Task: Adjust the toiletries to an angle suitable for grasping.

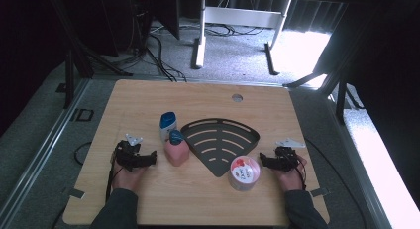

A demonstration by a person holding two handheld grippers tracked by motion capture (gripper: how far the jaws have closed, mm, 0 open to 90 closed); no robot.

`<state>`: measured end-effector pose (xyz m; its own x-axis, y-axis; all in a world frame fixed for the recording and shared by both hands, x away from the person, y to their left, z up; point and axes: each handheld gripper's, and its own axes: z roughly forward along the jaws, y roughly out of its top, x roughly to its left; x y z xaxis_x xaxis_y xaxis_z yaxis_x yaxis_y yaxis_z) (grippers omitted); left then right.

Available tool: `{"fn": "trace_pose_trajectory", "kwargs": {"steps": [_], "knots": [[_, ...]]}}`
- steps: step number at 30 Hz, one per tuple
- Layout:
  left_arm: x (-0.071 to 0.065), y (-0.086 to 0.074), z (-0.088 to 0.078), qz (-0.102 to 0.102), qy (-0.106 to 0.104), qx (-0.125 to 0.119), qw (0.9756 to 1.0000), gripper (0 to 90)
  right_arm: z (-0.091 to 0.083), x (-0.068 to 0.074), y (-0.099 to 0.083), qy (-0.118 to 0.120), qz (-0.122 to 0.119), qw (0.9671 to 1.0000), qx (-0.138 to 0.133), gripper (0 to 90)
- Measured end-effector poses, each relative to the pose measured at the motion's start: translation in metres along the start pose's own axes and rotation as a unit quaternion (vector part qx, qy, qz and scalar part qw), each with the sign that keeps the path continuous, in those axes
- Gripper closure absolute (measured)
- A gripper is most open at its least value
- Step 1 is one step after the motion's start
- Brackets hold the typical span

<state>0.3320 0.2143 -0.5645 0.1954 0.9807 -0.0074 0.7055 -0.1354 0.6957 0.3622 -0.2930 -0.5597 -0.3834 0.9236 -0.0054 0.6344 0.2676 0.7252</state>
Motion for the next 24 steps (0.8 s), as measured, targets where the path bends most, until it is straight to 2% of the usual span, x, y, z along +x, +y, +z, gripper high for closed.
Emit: {"fn": "trace_pose_trajectory", "kwargs": {"steps": [2, 4, 24], "knots": [[0.0002, -0.0005, -0.0007, 0.000, -0.001, -0.005, 1.0000, 6.8, 0.0000, 0.0000, 0.0000, 0.000, 0.000, 1.0000, 0.000, 17.6], [0.0008, -0.0013, -0.0020, -0.001, 0.000, -0.009, 1.0000, 14.6, 0.0000, 0.0001, 0.0000, 0.000, 0.000, 1.0000, 0.000, 17.6], [0.0014, -0.0007, -0.0014, 0.000, -0.001, -0.010, 0.9999, 14.6, 0.0000, 0.0001, 0.0000, 0.000, 0.000, 1.0000, 0.000, 17.5]]}}
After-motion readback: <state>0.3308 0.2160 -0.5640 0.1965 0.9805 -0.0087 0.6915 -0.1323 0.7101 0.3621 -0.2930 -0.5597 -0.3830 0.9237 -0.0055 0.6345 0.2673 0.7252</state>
